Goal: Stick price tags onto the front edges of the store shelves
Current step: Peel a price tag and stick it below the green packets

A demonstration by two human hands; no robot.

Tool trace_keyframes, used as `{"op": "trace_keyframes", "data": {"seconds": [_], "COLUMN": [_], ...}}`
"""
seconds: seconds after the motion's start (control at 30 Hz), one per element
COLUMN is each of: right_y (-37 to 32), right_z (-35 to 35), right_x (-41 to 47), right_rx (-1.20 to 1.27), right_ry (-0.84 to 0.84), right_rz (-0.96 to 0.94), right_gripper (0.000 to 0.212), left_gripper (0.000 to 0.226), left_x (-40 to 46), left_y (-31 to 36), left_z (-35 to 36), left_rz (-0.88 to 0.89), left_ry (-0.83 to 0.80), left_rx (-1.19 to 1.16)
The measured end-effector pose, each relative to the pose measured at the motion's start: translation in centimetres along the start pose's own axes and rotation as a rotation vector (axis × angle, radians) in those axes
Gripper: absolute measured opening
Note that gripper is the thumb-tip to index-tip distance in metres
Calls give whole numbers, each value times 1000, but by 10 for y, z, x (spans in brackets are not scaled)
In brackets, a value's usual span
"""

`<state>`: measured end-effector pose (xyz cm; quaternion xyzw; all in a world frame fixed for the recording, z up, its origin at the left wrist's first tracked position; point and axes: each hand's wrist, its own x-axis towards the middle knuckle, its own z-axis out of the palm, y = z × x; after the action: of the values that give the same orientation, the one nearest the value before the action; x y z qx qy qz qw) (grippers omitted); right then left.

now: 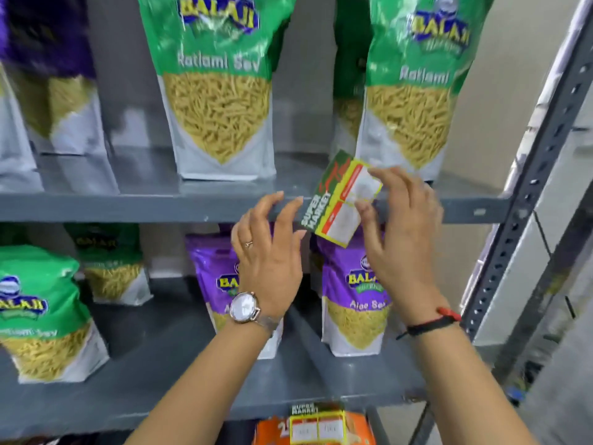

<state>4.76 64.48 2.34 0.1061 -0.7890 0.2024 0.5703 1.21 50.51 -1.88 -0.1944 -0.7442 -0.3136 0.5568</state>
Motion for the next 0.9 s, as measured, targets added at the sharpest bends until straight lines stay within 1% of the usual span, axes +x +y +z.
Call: {"op": "trace_keyframes", "data": {"seconds": [0.07, 0.1, 0.17, 0.2, 0.27, 0.33, 0.37, 0.43, 0.5, 0.7, 0.8, 0.9], "right_y": [1, 2, 2, 2, -1, -4, -5, -9, -10, -8, -1, 6], "right_z": [6, 10, 15, 17, 14, 8, 6, 2, 2, 5, 4, 5], "right_x": [20, 27, 36, 39, 44, 42, 40, 29, 14, -18, -20, -19], "right_rx": [-20, -18, 51, 116, 247, 298, 306, 332, 382, 773, 852, 750], "right_ry": [-88, -135, -206, -213, -169, -128, -112, -70, -20, 118, 82, 32], "right_rz": [8, 11, 44, 74, 116, 95, 78, 74, 130, 455, 538, 579], "right_gripper": [42, 43, 40, 36, 23, 11, 9, 13, 16, 19, 20, 24], "left_gripper": [40, 42, 44, 43, 41, 36, 32, 24, 22, 25, 21, 14], "left_x": [12, 16, 21, 23, 24, 25, 25, 26, 27, 26, 28, 34], "left_y": [4, 6, 8, 9, 10, 10, 10, 9, 10, 8, 8, 5], "left_z": [2, 3, 5, 6, 6, 4, 3, 1, -2, -10, -15, -20], "left_rz": [38, 50, 42, 29, -3, -32, -42, -63, -93, -99, -94, -138], "left_ry": [-67, -107, -161, -169, -166, -156, -150, -143, -139, -131, -121, -77], "left_rx": [57, 71, 61, 46, -8, -78, -103, -145, -188, -234, -271, -213]}}
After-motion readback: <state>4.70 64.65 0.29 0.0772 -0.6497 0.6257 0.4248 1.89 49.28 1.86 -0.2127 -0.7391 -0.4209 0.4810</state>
